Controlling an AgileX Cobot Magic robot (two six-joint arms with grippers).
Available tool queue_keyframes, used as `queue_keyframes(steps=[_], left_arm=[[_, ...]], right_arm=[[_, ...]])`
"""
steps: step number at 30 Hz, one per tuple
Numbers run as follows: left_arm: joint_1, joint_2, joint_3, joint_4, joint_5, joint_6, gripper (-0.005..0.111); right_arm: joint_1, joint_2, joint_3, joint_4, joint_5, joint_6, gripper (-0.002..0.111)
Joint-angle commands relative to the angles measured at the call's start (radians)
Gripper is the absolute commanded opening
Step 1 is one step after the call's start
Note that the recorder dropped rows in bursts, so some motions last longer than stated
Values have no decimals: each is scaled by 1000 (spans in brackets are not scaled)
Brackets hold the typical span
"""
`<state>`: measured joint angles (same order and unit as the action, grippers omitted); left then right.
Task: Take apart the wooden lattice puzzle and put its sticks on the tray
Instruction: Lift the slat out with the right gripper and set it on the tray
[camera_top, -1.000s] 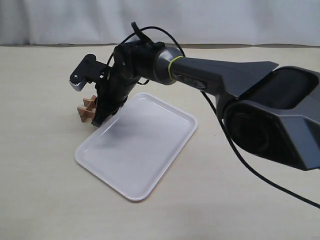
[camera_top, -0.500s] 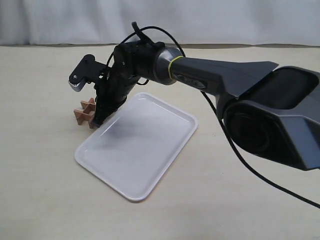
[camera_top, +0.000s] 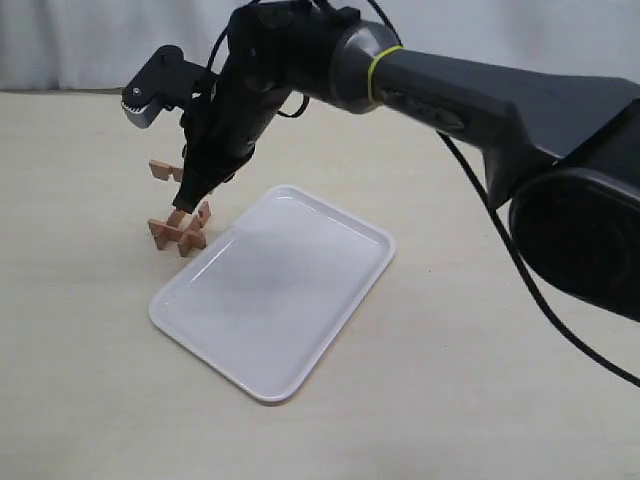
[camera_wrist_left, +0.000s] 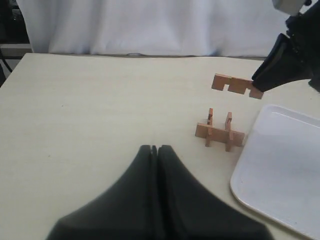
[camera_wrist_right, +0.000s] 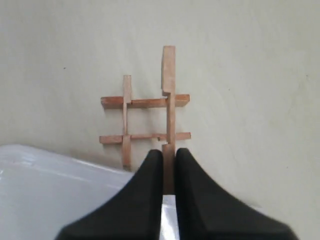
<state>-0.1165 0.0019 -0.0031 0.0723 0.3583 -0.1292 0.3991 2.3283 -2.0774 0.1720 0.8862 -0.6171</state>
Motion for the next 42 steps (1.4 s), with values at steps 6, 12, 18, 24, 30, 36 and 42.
queue_keyframes(steps=[6,12,18,24,30,36,42], left_arm=[[0,-2,3,5,-12,-3,0],[0,-2,3,5,-12,-3,0],[0,-2,3,5,-12,-3,0],[0,-2,3,5,-14,-3,0],[0,-2,3,5,-14,-3,0],[0,-2,3,5,-14,-3,0],[0,-2,3,5,-14,-3,0]], right_arm=[[-96,-101,37,-1,273,68,5],[-120,-112,193,-11,164,64,5],[-120,-112,311,-84,-44,108,5],[-120,-110,374,-181,-175,198,5],[-120,-109,398,-181,-163,213,5],[-120,-109,396,-180,-153,213,13],[-118,-118,381,-180,-149,213,45]])
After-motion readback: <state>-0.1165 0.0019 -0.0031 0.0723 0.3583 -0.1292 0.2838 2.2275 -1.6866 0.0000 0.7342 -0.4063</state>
